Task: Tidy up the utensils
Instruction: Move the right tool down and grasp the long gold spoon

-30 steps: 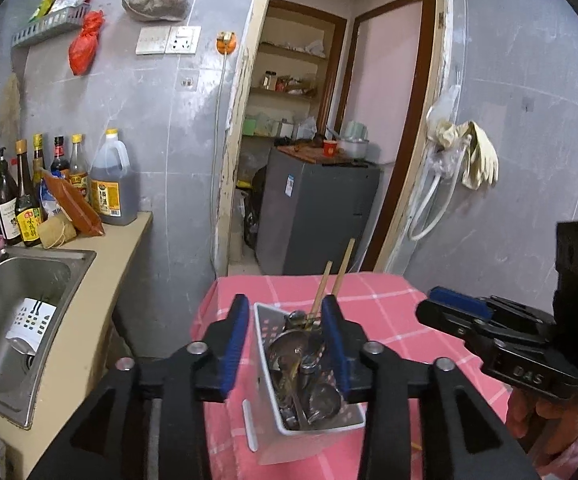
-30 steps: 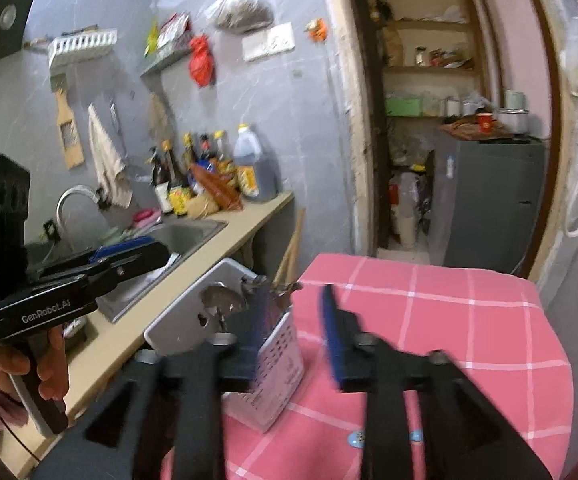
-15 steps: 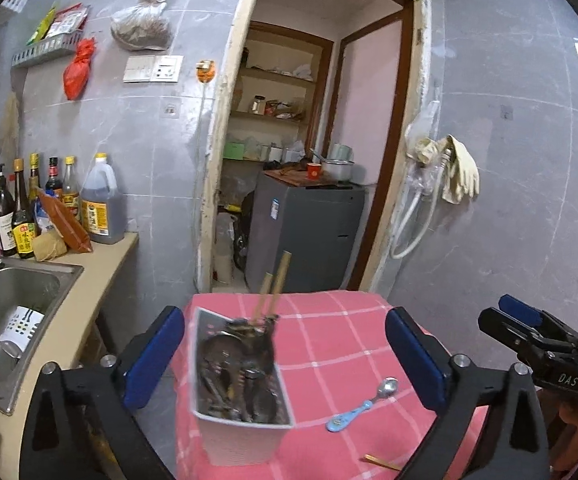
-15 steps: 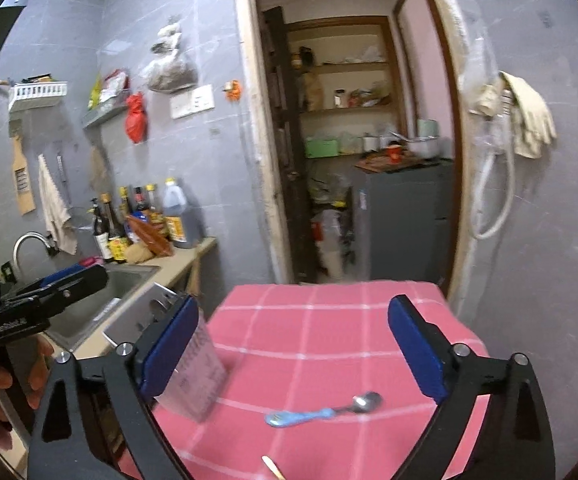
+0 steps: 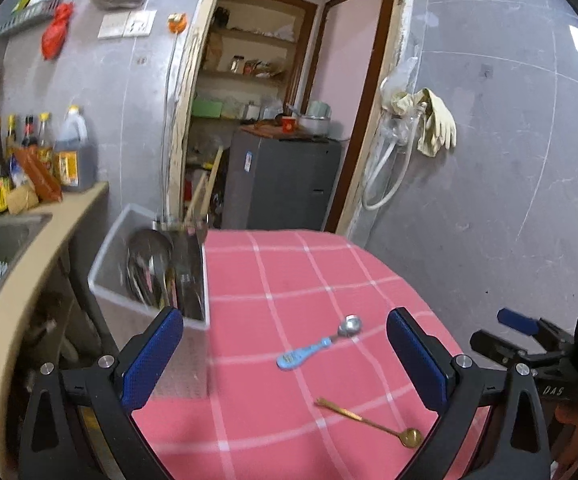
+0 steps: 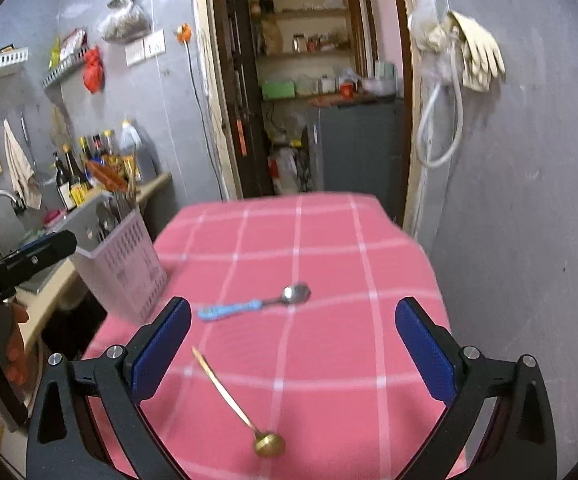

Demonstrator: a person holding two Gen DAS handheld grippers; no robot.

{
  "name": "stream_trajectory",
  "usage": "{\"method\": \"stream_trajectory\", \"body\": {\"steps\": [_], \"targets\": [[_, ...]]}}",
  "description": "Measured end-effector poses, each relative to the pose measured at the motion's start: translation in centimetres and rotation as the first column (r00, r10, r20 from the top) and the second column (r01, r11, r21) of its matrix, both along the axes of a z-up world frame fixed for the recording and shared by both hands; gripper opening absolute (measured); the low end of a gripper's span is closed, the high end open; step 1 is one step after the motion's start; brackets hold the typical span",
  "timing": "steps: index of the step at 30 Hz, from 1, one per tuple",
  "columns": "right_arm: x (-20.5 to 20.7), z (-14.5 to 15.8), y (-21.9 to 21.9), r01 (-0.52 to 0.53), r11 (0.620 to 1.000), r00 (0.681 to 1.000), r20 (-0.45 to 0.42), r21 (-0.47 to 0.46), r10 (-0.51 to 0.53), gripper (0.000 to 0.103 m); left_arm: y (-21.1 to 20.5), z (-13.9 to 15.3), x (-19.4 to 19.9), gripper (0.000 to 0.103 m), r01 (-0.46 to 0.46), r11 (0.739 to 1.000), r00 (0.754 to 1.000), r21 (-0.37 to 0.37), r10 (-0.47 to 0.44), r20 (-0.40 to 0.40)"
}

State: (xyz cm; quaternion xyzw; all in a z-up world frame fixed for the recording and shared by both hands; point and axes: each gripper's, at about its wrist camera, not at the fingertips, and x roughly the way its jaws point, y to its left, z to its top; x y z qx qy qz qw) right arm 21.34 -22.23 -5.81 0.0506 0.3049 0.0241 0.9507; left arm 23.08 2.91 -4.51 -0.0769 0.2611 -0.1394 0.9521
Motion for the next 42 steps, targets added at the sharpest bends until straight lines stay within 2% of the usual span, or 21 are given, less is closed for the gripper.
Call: {"method": "stream_trajectory", "body": {"steps": [10,15,17,19,23,25,30,37,42], "targets": [[1.0,-6.3,1.5,-0.104,0.994,0.984,-0.140,0.024,0.106,0.100,-0.2,-5.3,-0.5,0.102,-0.062,0.997,0.988,0.046,0.067,-0.138],[2.0,-8.8,3.2,-0.175,0.984,0.965,-0.192,0.031,0.178,0.099,0.0,-6.6,-0.4,0.102,-0.084,0.994,0.982,0.067,0.094,-0.166],[2.4,-9.5,4.1,-0.209,0.978,0.956,-0.204,0.024,0.210,0.093,0.0,-7.0,-0.4,0.102,-0.092,0.993,0.980,0.070,0.102,-0.169],[2.9,-10.1,4.9,-0.240,0.971,0.944,-0.226,0.020,0.238,0.078,0.1,-7.4,-0.4,0.102,-0.102,0.992,0.978,0.075,0.114,-0.174],[3.6,-10.7,5.9,-0.278,0.960,0.930,-0.248,0.010,0.272,0.063,0.1,-8.2,-0.3,0.102,-0.115,0.990,0.975,0.080,0.128,-0.181],[3.8,-11.0,6.4,-0.297,0.955,0.922,-0.260,0.001,0.287,0.050,0.1,-8.7,-0.2,0.102,-0.121,0.989,0.972,0.086,0.135,-0.192],[4.3,-11.3,7.2,-0.325,0.945,0.912,-0.272,-0.021,0.308,0.039,0.1,-9.4,0.4,0.102,-0.130,0.988,0.967,0.080,0.145,-0.212],[5.4,-11.0,6.7,-0.338,0.939,0.915,-0.255,-0.059,0.313,0.007,-0.7,-9.9,1.5,0.102,-0.113,0.991,0.964,0.073,0.127,-0.233],[6.3,-11.1,5.1,-0.321,0.942,0.921,-0.263,-0.098,0.286,0.004,-2.1,-10.0,2.0,0.102,-0.067,0.995,0.967,0.076,0.083,-0.241]]}}
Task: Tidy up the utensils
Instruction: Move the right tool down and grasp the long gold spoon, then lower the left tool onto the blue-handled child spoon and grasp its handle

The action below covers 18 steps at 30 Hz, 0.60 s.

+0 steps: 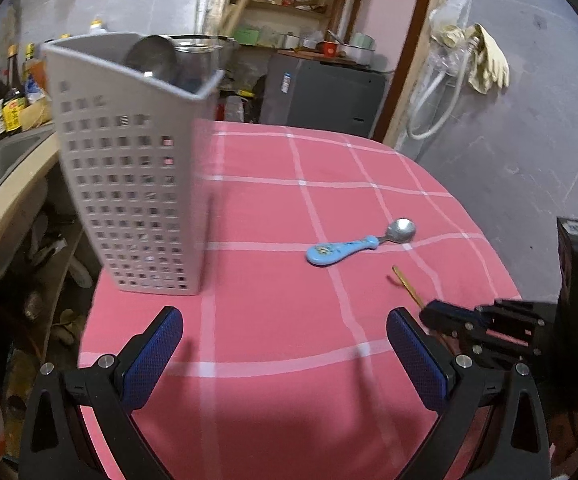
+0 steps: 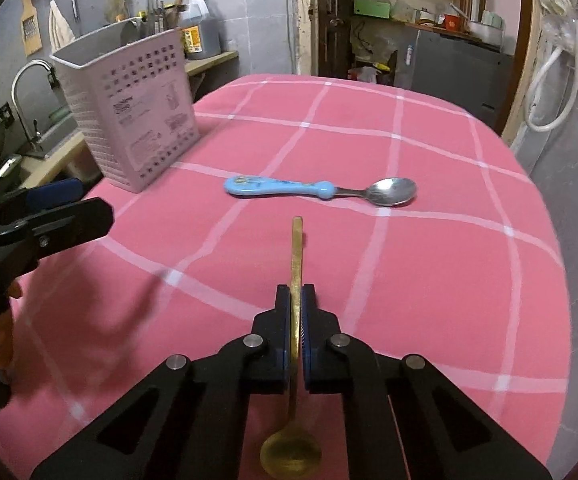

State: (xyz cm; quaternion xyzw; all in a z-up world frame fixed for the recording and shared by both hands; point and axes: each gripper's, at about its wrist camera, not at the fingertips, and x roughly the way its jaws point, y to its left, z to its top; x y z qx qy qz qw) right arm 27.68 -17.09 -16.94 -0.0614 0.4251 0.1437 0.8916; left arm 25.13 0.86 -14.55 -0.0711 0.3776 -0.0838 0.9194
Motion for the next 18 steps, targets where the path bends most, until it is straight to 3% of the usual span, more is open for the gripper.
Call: {"method": "stream_trajectory", "body": {"steps": [8,14,18], "targets": [[1.7,0.4,-5.5,0.112,0.994,0.994,-0.001,0.008,-0.112,0.004,-2.7,-0.3,2.0,0.102,0.072,0.997,0.997,0.025,-0.071,-0.018],[3.2,0.7,-7.1,0.128,0.991,0.992,0.008,0.031,-0.128,0.004,-5.0,-0.4,4.9,0.102,0.119,0.991,0.993,0.063,-0.118,-0.021],[4.3,0.6,-7.1,0.114,0.993,0.993,0.010,0.027,-0.114,0.004,-6.5,-0.7,7.4,0.091,0.165,0.982,0.986,0.095,-0.163,-0.026]]}}
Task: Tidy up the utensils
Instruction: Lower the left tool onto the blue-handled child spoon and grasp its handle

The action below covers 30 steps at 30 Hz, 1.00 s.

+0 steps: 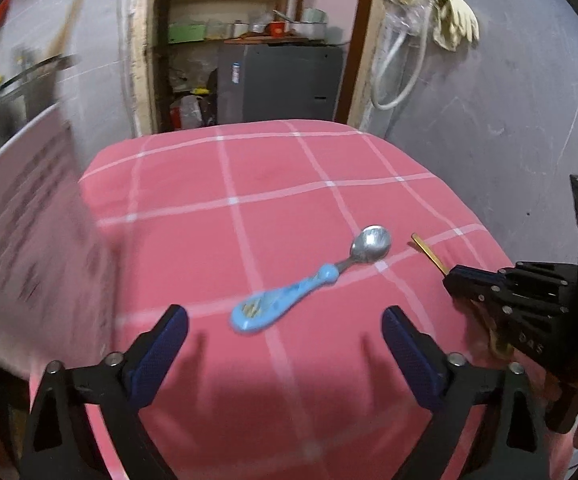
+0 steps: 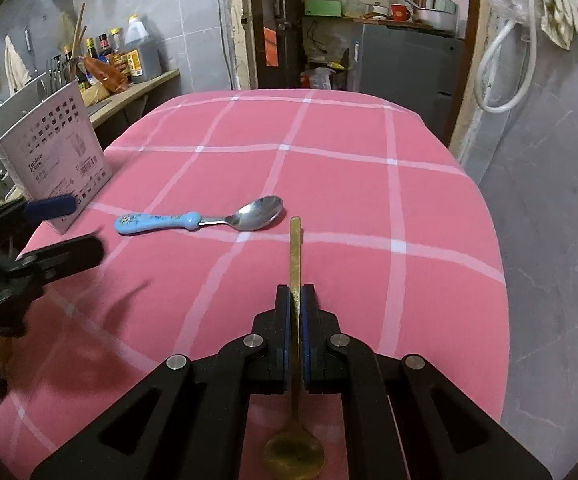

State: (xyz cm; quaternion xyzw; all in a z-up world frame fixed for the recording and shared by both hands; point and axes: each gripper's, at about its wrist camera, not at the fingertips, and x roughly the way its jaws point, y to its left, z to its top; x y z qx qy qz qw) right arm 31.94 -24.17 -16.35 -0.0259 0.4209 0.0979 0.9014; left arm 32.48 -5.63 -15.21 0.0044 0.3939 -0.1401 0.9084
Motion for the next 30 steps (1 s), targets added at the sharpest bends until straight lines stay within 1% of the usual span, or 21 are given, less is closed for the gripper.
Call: {"method": "stream_trajectory", "body": {"steps": [1,6,10,11,12,13,14,17,19,20,22,23,24,25,27,29,30], "targets": [[0.4,0.0,-0.3,0.006,1.000,1.000,0.000,0.009,-0.006,0.004,-0.4,-0.1,0.7,0.086,0.013,1.000,1.000,0.011,-0.013,-0.007],[2.0,-0.1,-1.7,0.023,0.998,1.000,-0.011,0.058,-0.023,0.004,-1.3,-1.0,3.5,0.071,0.062,0.998,0.997,0.028,-0.060,-0.057],[3.0,-0.2,-2.1,0.010,0.998,1.000,-0.015,0.067,-0.009,0.004,-2.1,-1.5,4.7,0.064,0.114,0.993,0.990,0.037,-0.110,-0.093],[3.4,-0.2,-2.3,0.014,0.997,1.000,-0.019,0.074,-0.012,0.004,-2.4,-1.6,4.9,0.063,0.133,0.990,0.987,0.044,-0.128,-0.100],[3.6,-0.2,-2.4,0.017,0.997,1.000,-0.022,0.078,-0.015,0.004,-2.7,-1.7,5.0,0.060,0.148,0.988,0.984,0.050,-0.142,-0.107],[3.9,-0.3,-2.7,0.025,0.996,0.999,-0.026,0.088,-0.023,0.004,-3.0,-1.8,5.1,0.053,0.168,0.984,0.979,0.052,-0.160,-0.124],[4.3,-0.3,-3.1,0.032,0.994,0.999,-0.032,0.103,-0.029,0.004,-3.1,-2.0,5.2,0.050,0.180,0.982,0.975,0.052,-0.171,-0.145],[4.7,-0.7,-3.6,0.043,0.989,0.998,-0.055,0.143,-0.036,0.004,-3.6,-2.1,4.9,0.043,0.203,0.975,0.971,0.094,-0.188,-0.150],[5.1,-0.9,-3.7,0.053,0.985,0.996,-0.083,0.164,-0.040,0.004,-3.9,-2.0,4.6,0.034,0.216,0.968,0.967,0.129,-0.194,-0.166],[5.0,-1.0,-3.6,0.057,0.984,0.995,-0.091,0.168,-0.042,0.004,-4.0,-1.9,4.5,0.031,0.219,0.966,0.965,0.136,-0.194,-0.176],[5.3,-1.2,-3.6,0.059,0.982,0.992,-0.116,0.178,-0.038,0.004,-4.1,-1.7,4.4,0.019,0.227,0.965,0.957,0.131,-0.197,-0.211],[5.5,-1.3,-3.5,0.060,0.981,0.991,-0.127,0.184,-0.037,0.004,-4.2,-1.5,4.3,0.018,0.231,0.965,0.953,0.125,-0.199,-0.230],[5.8,-1.3,-3.6,0.062,0.978,0.989,-0.143,0.197,-0.034,0.004,-4.3,-1.4,4.2,0.013,0.235,0.966,0.945,0.109,-0.201,-0.258],[6.0,-1.4,-3.6,0.065,0.976,0.987,-0.156,0.209,-0.032,0.004,-4.3,-1.3,4.2,0.012,0.241,0.967,0.934,0.079,-0.208,-0.291],[6.5,-1.6,-3.6,0.062,0.972,0.984,-0.177,0.225,-0.022,0.004,-4.6,-1.3,4.5,0.011,0.242,0.969,0.917,0.040,-0.215,-0.337],[7.2,-1.9,-3.5,0.051,0.970,0.980,-0.199,0.237,-0.002,0.005,-4.6,-1.3,5.0,0.011,0.232,0.972,0.910,0.019,-0.210,-0.357],[7.5,-2.1,-3.3,0.044,0.970,0.977,-0.211,0.239,0.008,0.005,-4.4,-1.3,5.4,0.011,0.217,0.976,0.905,-0.012,-0.206,-0.371]]}}
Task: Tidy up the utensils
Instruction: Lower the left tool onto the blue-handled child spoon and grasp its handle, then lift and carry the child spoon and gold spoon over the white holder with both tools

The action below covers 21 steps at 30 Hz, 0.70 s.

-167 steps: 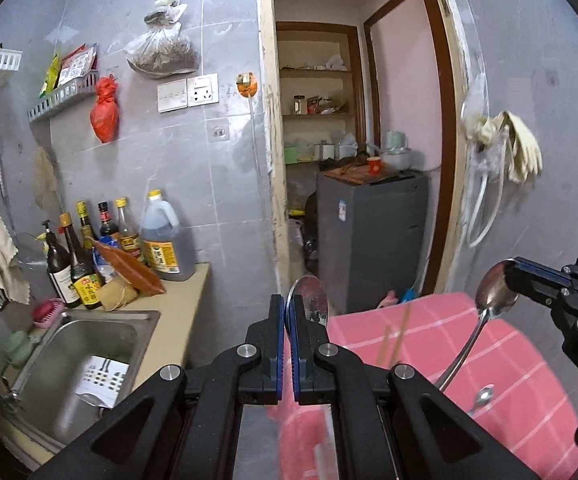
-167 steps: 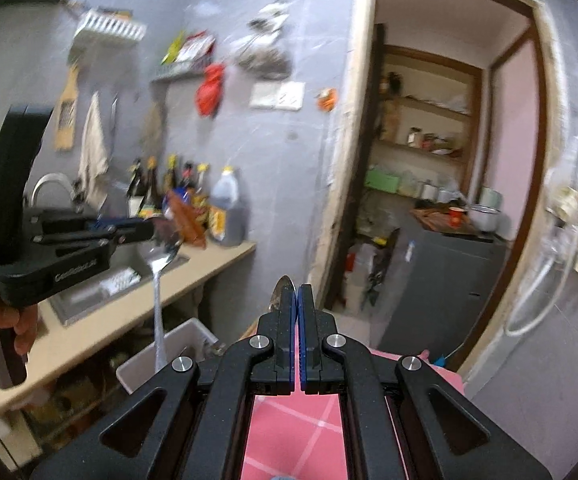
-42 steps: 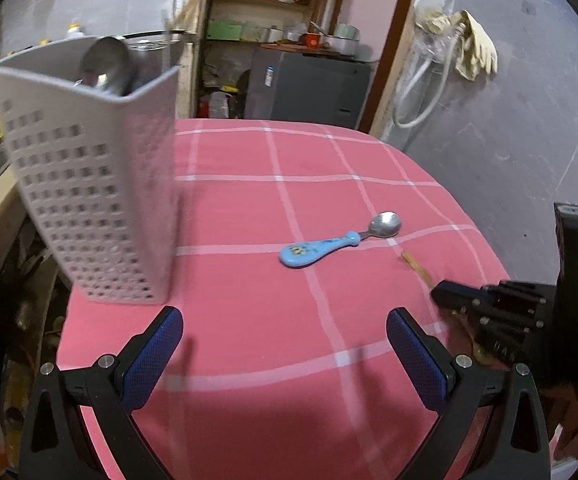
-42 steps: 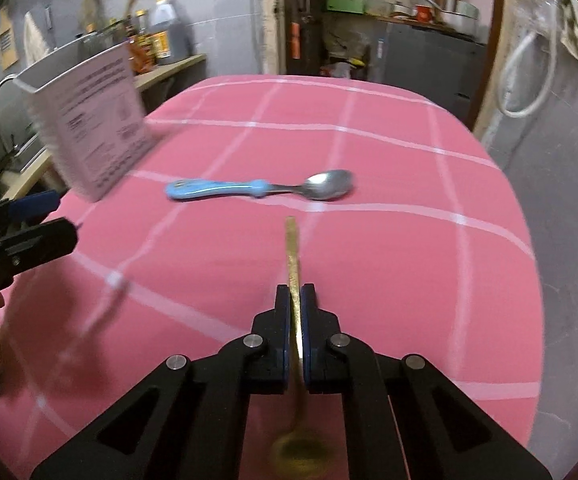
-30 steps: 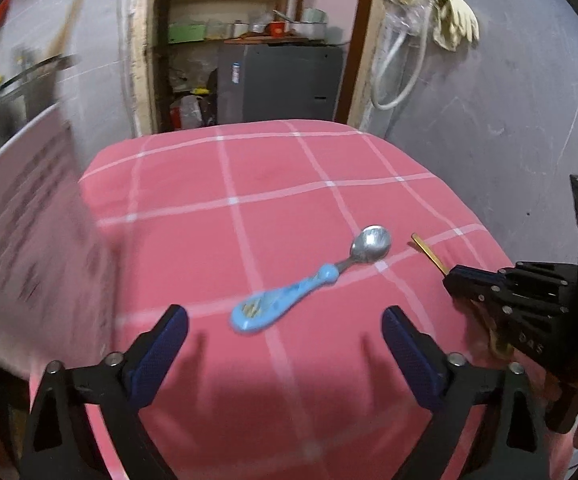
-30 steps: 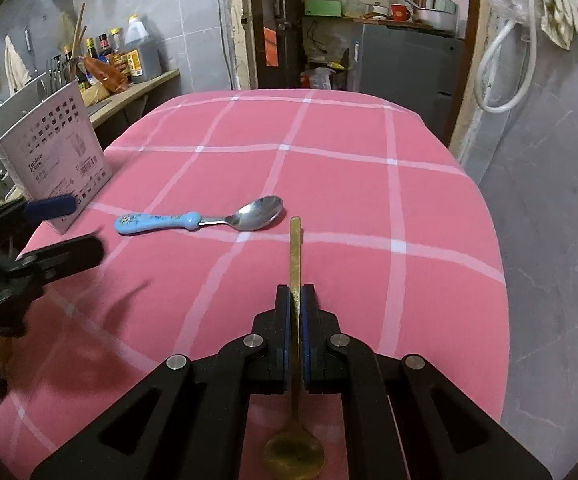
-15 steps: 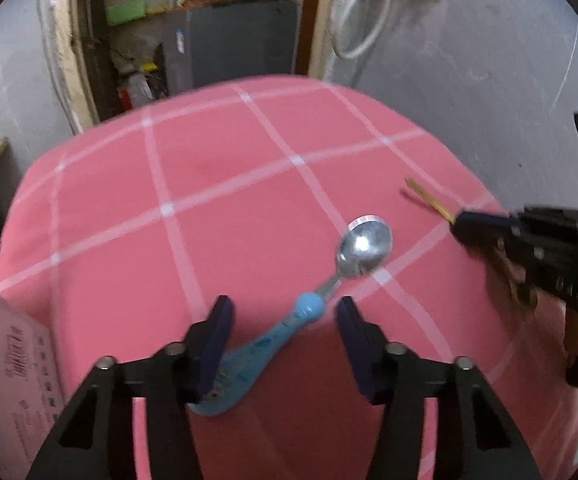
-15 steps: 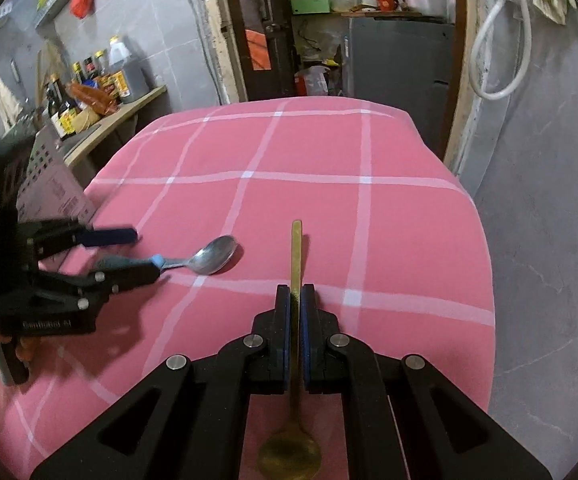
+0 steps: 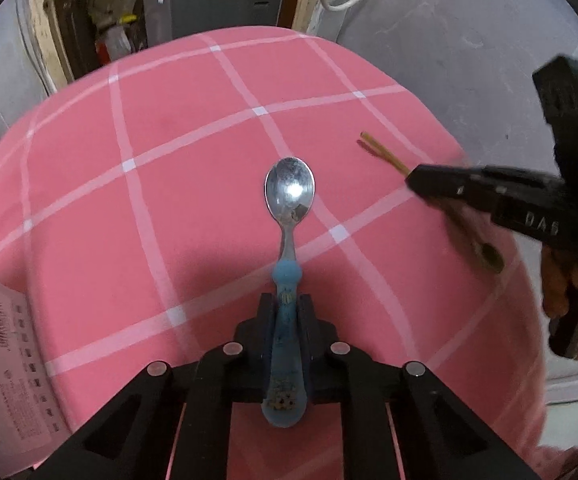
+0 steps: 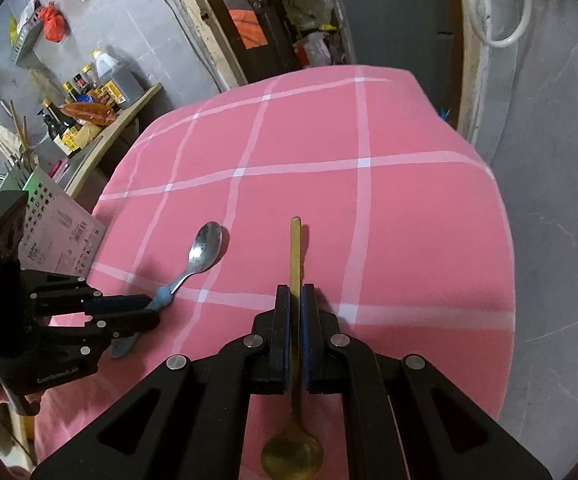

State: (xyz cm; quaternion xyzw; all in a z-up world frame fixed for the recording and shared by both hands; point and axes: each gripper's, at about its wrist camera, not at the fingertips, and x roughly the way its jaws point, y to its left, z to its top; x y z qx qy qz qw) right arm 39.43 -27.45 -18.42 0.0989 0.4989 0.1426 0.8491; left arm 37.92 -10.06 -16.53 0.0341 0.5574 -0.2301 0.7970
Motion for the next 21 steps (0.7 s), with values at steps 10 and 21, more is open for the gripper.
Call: {"method": "stream_trajectory", "body": {"steps": [10,21], "targets": [[3.5,-0.6,2.5,-0.127,0.990,0.988,-0.093,-0.061,0.121,0.007,0.1,-0.4,2.9,0.013,-0.054,0.993,0.990,-0.104,0.039,-0.136],[5.5,-2.1,2.6,-0.137,0.990,0.971,-0.197,0.017,0.137,0.006,-1.5,-0.2,4.3,0.022,0.013,0.998,0.978,-0.059,-0.025,-0.207]]}}
